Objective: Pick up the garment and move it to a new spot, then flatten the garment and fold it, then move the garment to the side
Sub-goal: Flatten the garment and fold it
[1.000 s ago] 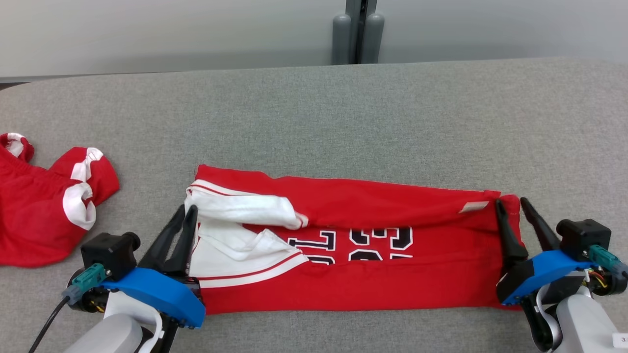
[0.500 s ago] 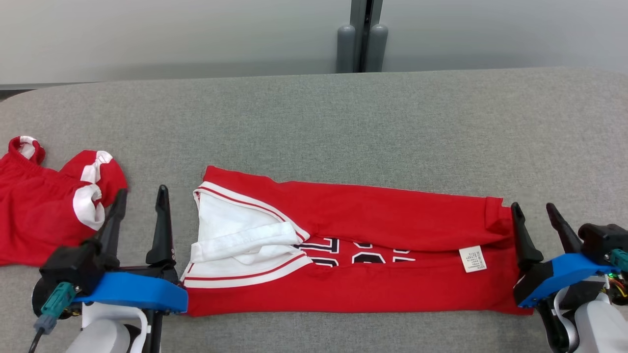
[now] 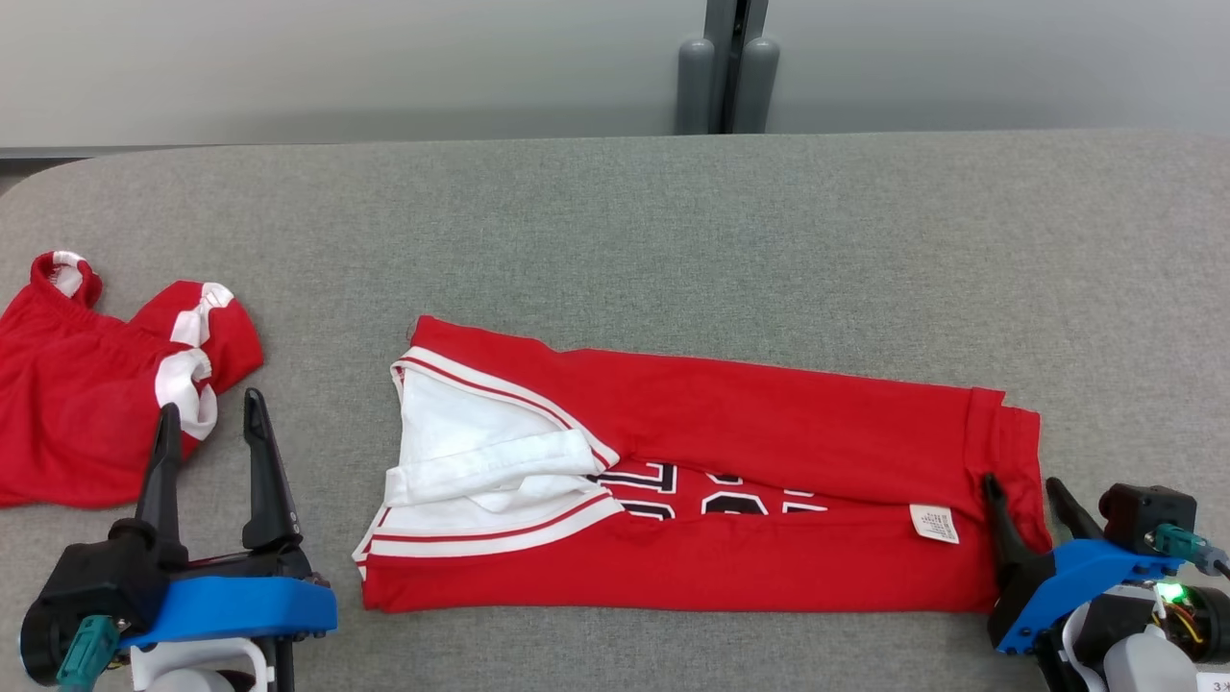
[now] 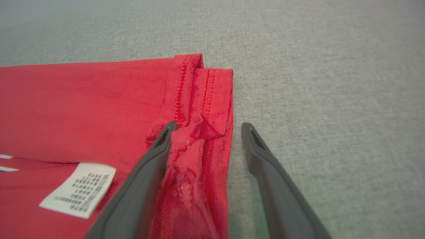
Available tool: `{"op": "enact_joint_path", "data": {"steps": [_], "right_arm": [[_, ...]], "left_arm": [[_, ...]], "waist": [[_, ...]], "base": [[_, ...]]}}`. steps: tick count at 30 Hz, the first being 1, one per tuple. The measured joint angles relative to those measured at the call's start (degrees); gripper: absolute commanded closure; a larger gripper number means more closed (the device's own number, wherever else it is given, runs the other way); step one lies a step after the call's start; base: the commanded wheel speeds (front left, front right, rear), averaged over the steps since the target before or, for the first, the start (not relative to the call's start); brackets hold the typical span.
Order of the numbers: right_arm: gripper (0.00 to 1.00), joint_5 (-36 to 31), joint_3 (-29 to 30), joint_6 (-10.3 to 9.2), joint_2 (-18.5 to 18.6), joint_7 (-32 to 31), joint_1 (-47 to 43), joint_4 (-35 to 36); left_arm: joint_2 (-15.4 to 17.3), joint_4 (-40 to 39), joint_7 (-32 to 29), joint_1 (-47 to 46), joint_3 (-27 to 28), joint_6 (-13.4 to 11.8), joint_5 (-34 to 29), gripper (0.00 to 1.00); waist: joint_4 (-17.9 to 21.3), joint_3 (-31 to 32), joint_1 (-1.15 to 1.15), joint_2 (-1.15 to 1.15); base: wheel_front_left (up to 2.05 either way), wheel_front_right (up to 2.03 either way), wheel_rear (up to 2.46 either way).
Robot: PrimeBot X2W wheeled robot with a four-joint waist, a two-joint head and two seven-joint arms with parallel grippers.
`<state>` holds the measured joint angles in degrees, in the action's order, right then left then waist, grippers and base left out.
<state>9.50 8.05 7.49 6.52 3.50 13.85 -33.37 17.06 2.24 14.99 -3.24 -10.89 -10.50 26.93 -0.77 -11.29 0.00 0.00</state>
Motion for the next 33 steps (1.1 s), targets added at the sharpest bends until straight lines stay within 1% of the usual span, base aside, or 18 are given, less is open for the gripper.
{"op": "enact_joint_path", "data": {"steps": [7, 8, 9, 10, 11, 15, 18, 21, 28, 30, 33], "right_arm": [[0.0, 0.8, -0.8, -0.01, -1.2, 0.2, -0.9, -1.2], [0.16, 1.1, -1.1, -0.02, -1.3, 0.2, -1.2, -1.1], [0.55, 1.4, -1.3, -0.04, -1.5, 0.4, -1.3, -1.1], [0.79, 1.6, -1.6, -0.09, -1.6, 0.4, -1.3, -1.1], [1.0, 2.0, -1.9, -0.09, -1.7, 0.6, -1.4, -1.0], [1.0, 3.1, -2.4, 0.0, -2.5, 1.7, -1.8, -0.4], [1.0, 3.5, -2.0, 0.01, -1.9, 1.8, -1.9, 0.1], [1.0, 3.8, -0.3, 0.02, 0.0, 1.6, -1.7, 0.9], [1.0, 3.7, 5.6, 0.01, 6.7, -0.4, -1.7, 3.9], [1.0, 3.7, 6.3, 0.01, 7.8, -1.2, -1.8, 5.1], [1.0, 3.6, 6.4, 0.01, 8.3, -2.4, -2.3, 7.0]], "left_arm": [[-3.7, 1.3, 0.0, 1.0, 4.7, 3.0, -5.3, 0.0], [-4.2, 1.5, 0.0, 1.2, 5.2, 3.5, -6.0, 0.0], [-4.7, 1.7, 0.0, 1.4, 5.8, 3.8, -6.6, 0.0], [-5.1, 2.0, 0.0, 1.5, 6.4, 4.3, -7.1, 0.0], [-5.3, 2.3, 0.0, 1.6, 6.7, 4.6, -7.8, 0.0], [-6.6, 3.2, 0.0, 1.7, 8.4, 6.0, -10.2, 0.0], [-7.5, 3.8, 0.0, 1.9, 9.1, 6.8, -11.7, 0.0], [-8.3, 4.3, 0.0, 1.9, 10.1, 7.6, -12.9, 0.0], [-9.9, 5.1, 0.0, 1.9, 12.0, 9.5, -14.9, 0.0], [-10.3, 5.2, 0.0, 1.9, 12.3, 9.8, -15.3, 0.0], [-10.8, 5.4, 0.0, 2.0, 12.8, 10.3, -15.9, 0.0]], "waist": [[-0.3, 0.0, 0.0, 0.0], [-0.3, 0.0, 0.0, 0.0], [-0.3, 0.1, 0.0, 0.0], [-0.2, 0.1, 0.0, 0.0], [-0.2, 0.1, 0.0, 0.0], [0.1, 0.5, 0.0, 0.0], [0.3, 0.8, 0.0, 0.0], [0.4, 1.2, 0.0, 0.0], [0.4, 2.3, 0.0, 0.0], [0.4, 2.5, 0.0, 0.0], [0.5, 2.8, 0.0, 0.0]], "base": [[0.0, 0.0, 0.0], [0.0, 0.0, 0.0], [0.0, 0.0, 0.0], [0.0, 0.0, 0.0], [0.0, 0.0, 0.0], [0.0, 0.0, 0.0], [0.0, 0.0, 0.0], [0.0, 0.0, 0.0], [0.0, 0.0, 0.0], [0.0, 0.0, 0.0], [0.0, 0.0, 0.0]]}}
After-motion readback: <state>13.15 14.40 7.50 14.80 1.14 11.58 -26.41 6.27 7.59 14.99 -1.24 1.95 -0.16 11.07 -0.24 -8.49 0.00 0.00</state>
